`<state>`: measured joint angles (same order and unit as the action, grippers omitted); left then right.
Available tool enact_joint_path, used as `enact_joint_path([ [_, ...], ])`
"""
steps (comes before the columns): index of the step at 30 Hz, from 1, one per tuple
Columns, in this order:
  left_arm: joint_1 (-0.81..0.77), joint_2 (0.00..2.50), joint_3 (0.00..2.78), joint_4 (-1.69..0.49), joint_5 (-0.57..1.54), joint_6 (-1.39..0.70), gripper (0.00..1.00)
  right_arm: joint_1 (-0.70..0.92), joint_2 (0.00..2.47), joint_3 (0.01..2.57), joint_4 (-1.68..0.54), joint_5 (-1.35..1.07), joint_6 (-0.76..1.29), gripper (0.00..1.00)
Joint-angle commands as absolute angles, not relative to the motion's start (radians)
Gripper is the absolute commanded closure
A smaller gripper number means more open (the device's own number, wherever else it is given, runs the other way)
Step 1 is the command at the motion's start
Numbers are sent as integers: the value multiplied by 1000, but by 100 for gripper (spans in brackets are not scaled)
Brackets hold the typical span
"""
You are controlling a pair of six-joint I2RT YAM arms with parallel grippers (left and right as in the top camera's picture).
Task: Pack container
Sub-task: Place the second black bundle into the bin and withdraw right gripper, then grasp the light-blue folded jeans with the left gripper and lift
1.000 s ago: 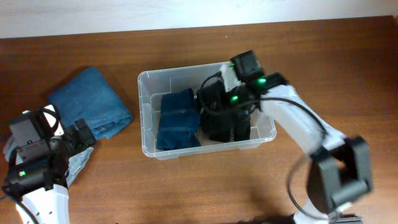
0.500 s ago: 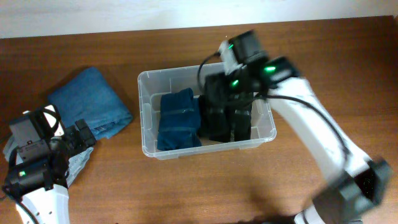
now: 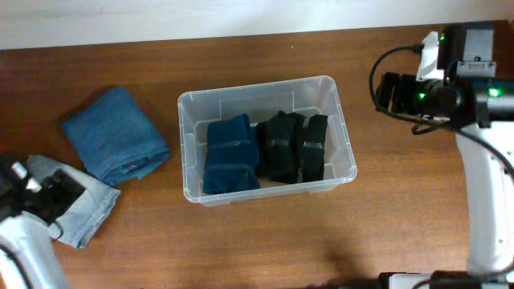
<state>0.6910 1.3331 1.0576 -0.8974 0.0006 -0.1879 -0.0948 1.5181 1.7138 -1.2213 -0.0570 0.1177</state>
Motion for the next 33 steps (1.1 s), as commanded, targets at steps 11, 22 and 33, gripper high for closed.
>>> enact_joint_path([
  [11, 905, 1783, 1071, -730, 118, -276, 1, -103, 1575, 1691, -1227, -82, 102, 1],
  [22, 902, 1924, 1072, -621, 545, -116, 76, -103, 1578, 1691, -1238, -83, 102, 1],
  [33, 896, 1558, 1074, -729, 827, -120, 100, -103, 1575, 1692, -1246, -101, 101, 1],
])
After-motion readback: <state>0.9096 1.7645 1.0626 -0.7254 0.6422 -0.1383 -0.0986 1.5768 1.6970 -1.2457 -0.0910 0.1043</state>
